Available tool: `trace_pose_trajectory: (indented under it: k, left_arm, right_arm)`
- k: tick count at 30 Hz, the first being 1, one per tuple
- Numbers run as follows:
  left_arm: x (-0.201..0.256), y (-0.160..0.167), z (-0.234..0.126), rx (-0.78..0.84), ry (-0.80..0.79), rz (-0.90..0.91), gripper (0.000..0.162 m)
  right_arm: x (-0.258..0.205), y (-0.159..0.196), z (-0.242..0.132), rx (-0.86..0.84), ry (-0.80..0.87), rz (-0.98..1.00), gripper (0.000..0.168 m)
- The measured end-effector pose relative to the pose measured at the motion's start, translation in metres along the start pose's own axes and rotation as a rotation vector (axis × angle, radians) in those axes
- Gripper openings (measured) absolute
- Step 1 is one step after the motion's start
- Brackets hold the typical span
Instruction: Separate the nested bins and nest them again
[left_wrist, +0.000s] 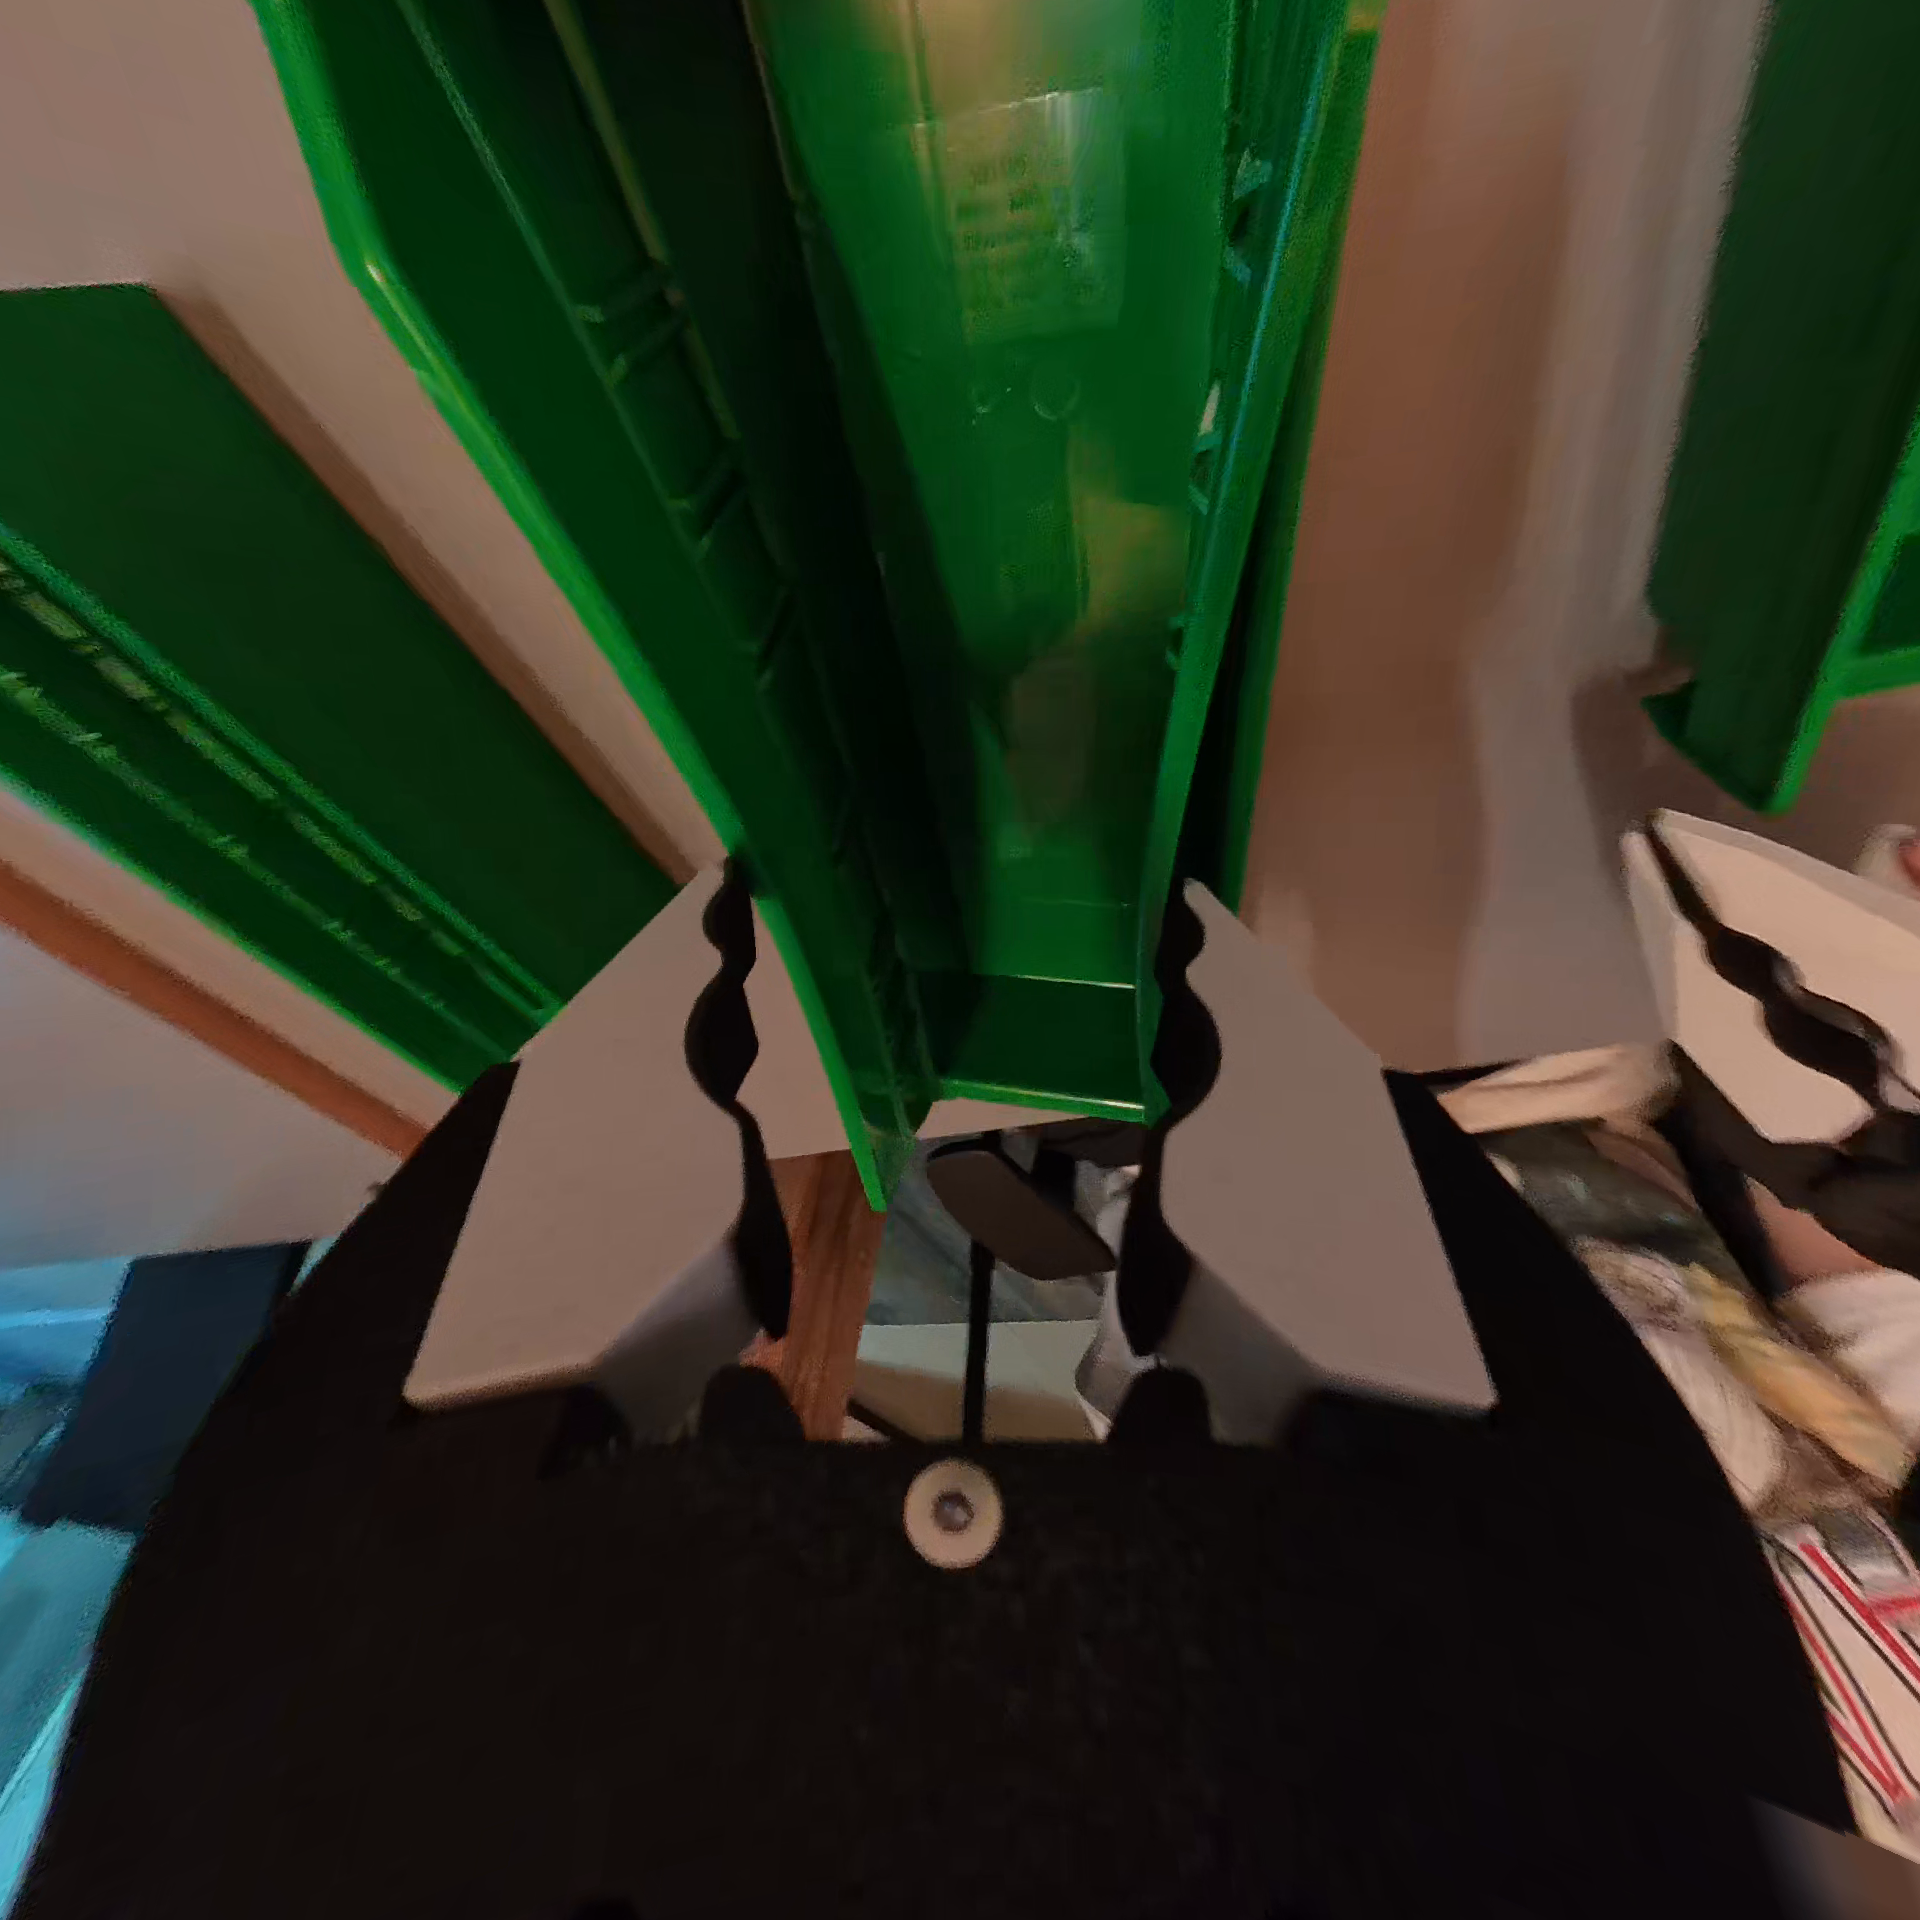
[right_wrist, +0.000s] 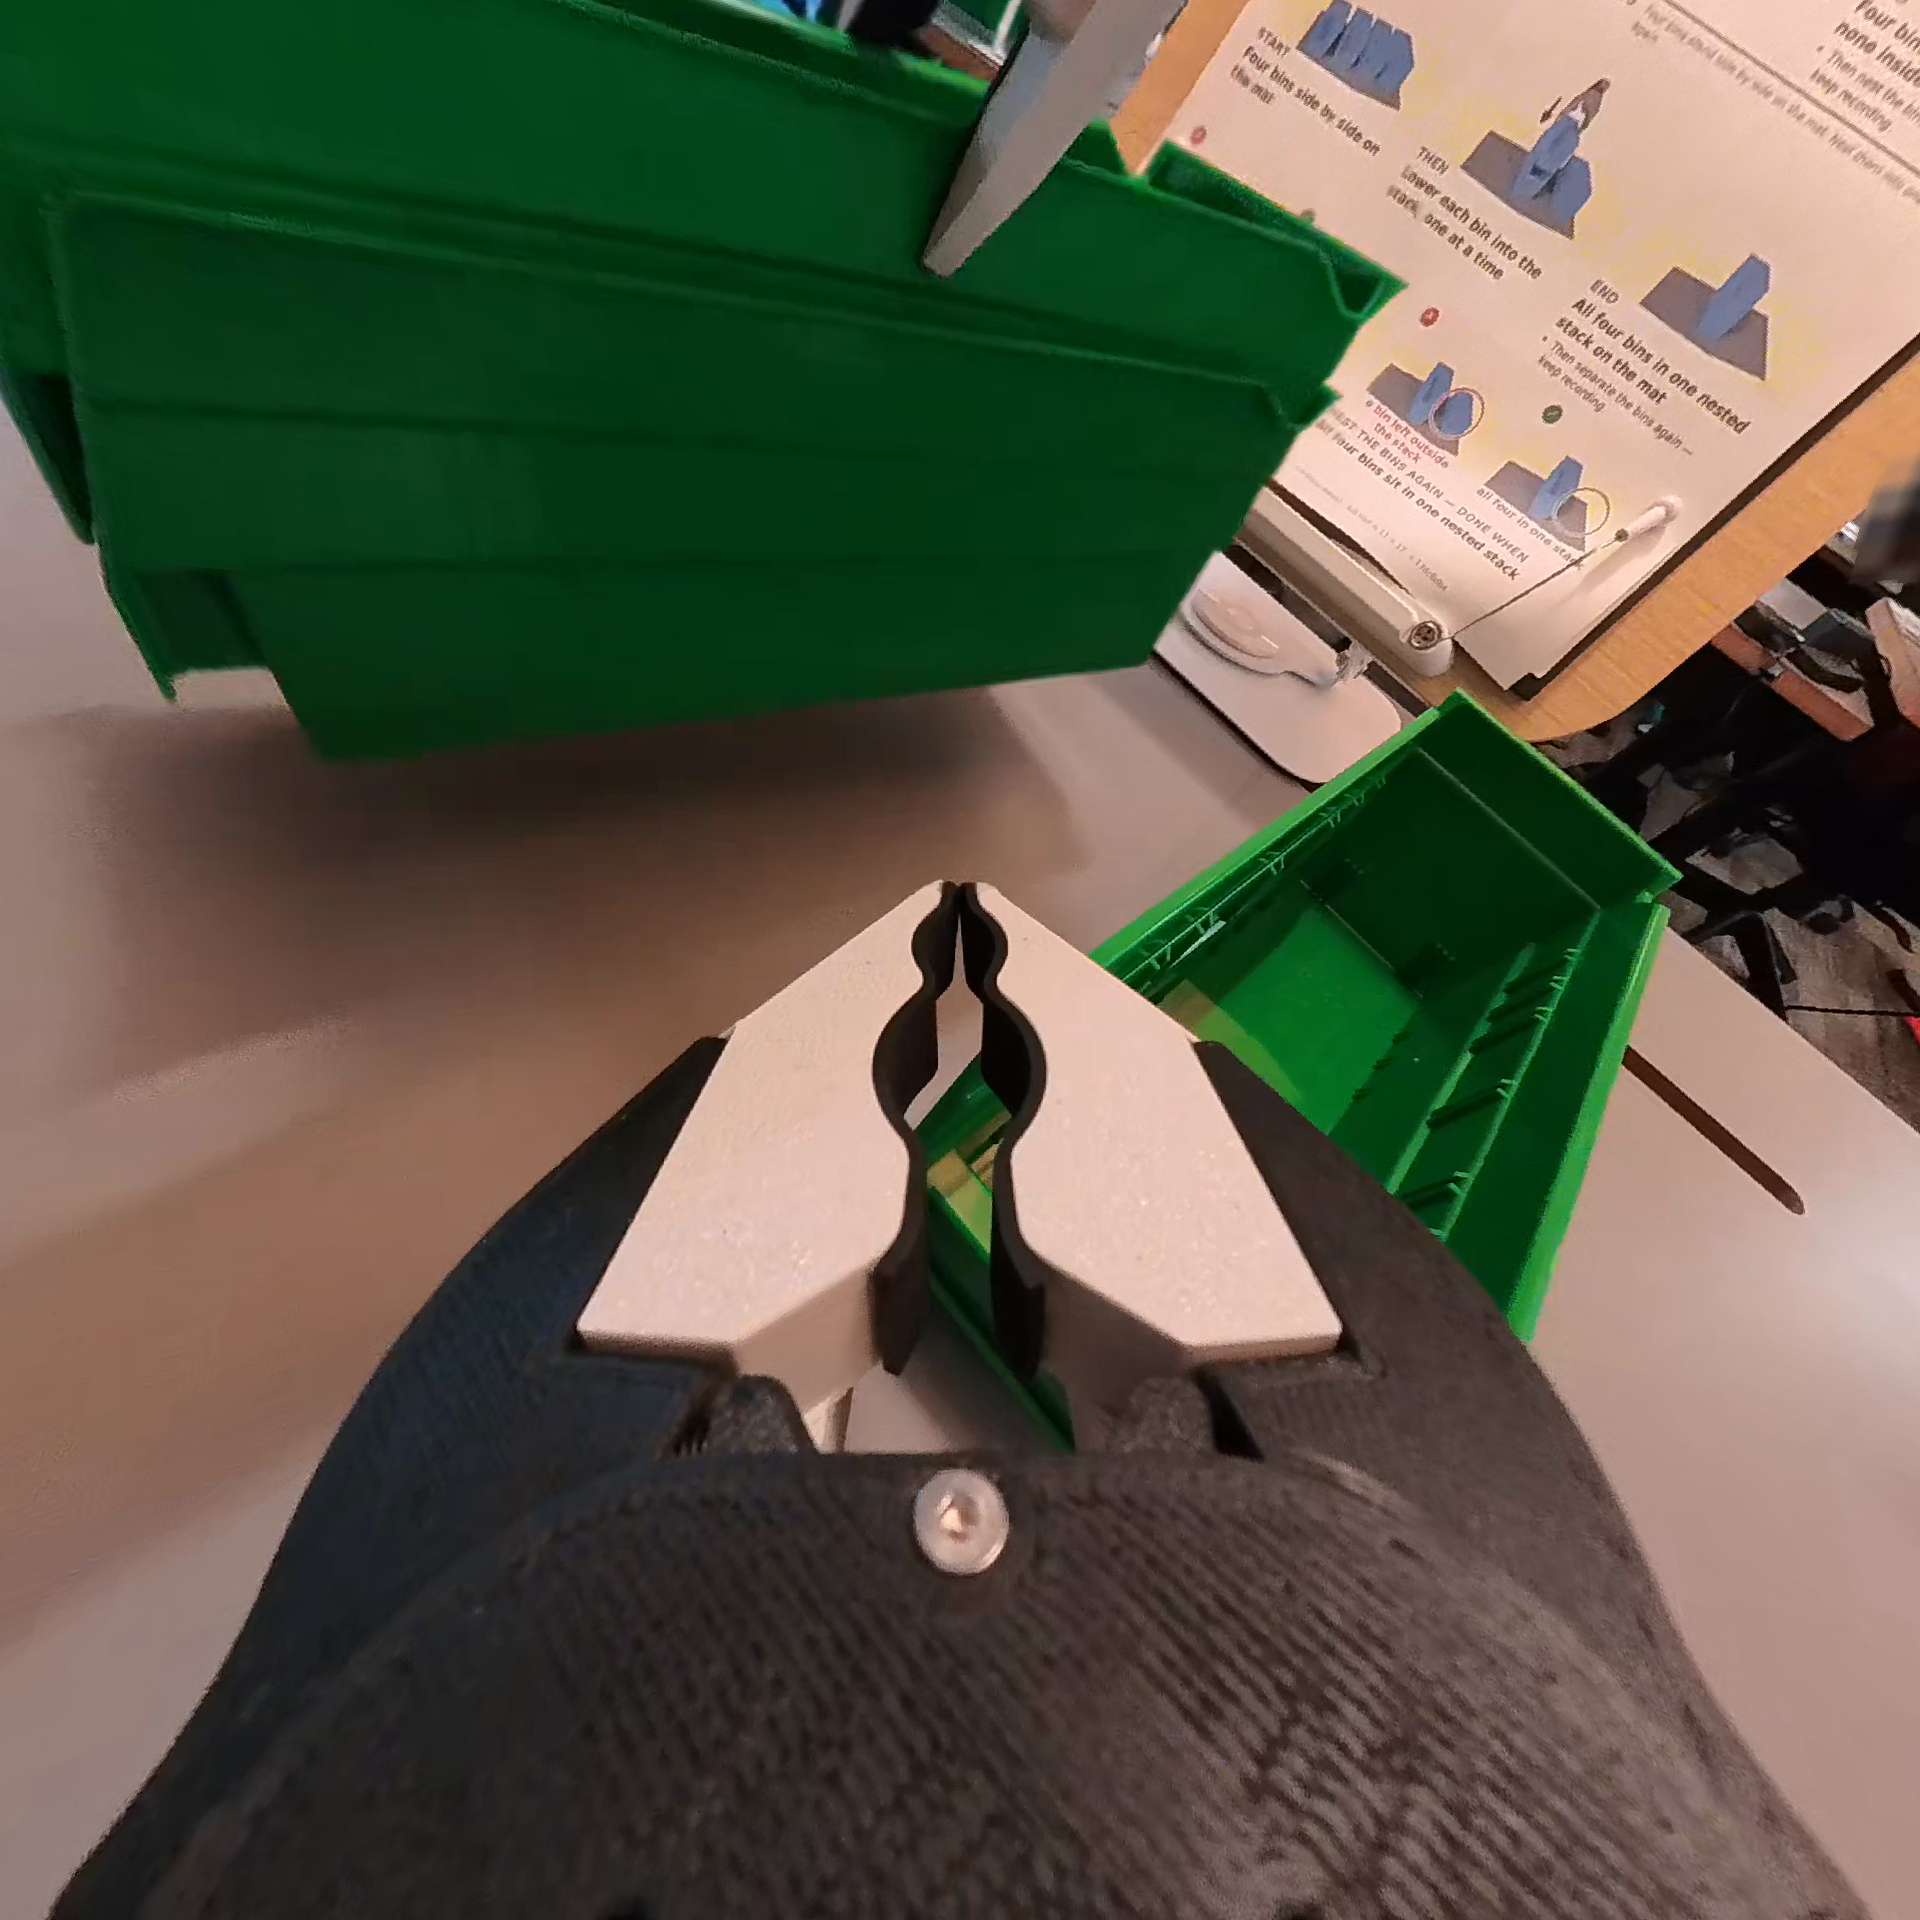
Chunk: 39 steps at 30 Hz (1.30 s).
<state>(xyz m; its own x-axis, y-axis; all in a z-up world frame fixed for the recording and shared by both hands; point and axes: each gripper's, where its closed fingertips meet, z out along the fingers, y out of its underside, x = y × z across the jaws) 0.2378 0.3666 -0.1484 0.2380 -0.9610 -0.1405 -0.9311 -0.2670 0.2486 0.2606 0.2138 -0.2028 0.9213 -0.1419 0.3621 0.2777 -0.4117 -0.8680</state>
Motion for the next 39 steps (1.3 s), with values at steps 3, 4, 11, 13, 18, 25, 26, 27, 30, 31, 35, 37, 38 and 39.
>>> trace_pose_trajectory:
  k: [3,4,11,13,18,25,26,27,30,31,35,37,38,39]
  left_arm:
    - [0.011,-0.002,0.003,0.005,0.081,-0.021,0.078]
    - [0.009,-0.003,0.004,0.007,0.056,-0.021,0.078]
    - [0.020,0.001,0.011,-0.033,0.038,-0.005,0.080]
    - [0.023,0.003,0.013,-0.044,0.017,-0.001,0.081]
    - [0.038,0.004,0.011,-0.035,0.057,0.013,0.080]
    - [0.040,0.006,0.009,-0.044,0.041,0.022,0.080]
    - [0.040,0.005,0.008,-0.038,0.052,0.019,0.080]
    - [0.040,0.004,0.007,-0.034,0.066,0.015,0.080]
    - [0.039,0.001,0.003,-0.019,0.086,0.003,0.080]
    - [0.038,0.002,0.003,-0.022,0.085,0.010,0.080]
    - [0.042,0.003,0.007,-0.043,0.091,0.026,0.079]
    - [0.042,0.001,0.011,-0.041,0.070,0.034,0.079]
    - [0.040,0.000,0.011,-0.039,0.054,0.033,0.078]
    - [0.039,0.000,0.011,-0.040,0.040,0.033,0.078]
  right_arm:
    - [-0.001,-0.001,0.000,0.007,-0.002,0.004,0.000]
    - [-0.001,-0.002,0.001,0.014,-0.001,0.010,0.000]
    - [-0.003,-0.052,-0.013,0.270,0.042,0.108,0.000]
    - [-0.009,-0.060,-0.012,0.297,0.061,0.076,0.000]
    - [-0.032,-0.087,-0.001,0.356,0.059,-0.070,0.000]
    - [-0.042,-0.100,0.016,0.228,0.100,-0.463,0.000]
    - [-0.041,-0.097,0.017,0.211,0.106,-0.489,0.000]
    - [-0.041,-0.094,0.017,0.202,0.109,-0.505,0.000]
    - [-0.037,-0.086,0.013,0.223,0.120,-0.458,0.000]
    - [-0.037,-0.082,0.014,0.215,0.118,-0.452,0.000]
    - [-0.040,-0.071,0.023,0.186,0.143,-0.528,0.000]
    - [-0.043,-0.067,0.026,0.142,0.151,-0.619,0.000]
    - [-0.045,-0.065,0.027,0.124,0.153,-0.653,0.000]
    - [-0.045,-0.064,0.027,0.106,0.149,-0.678,0.000]
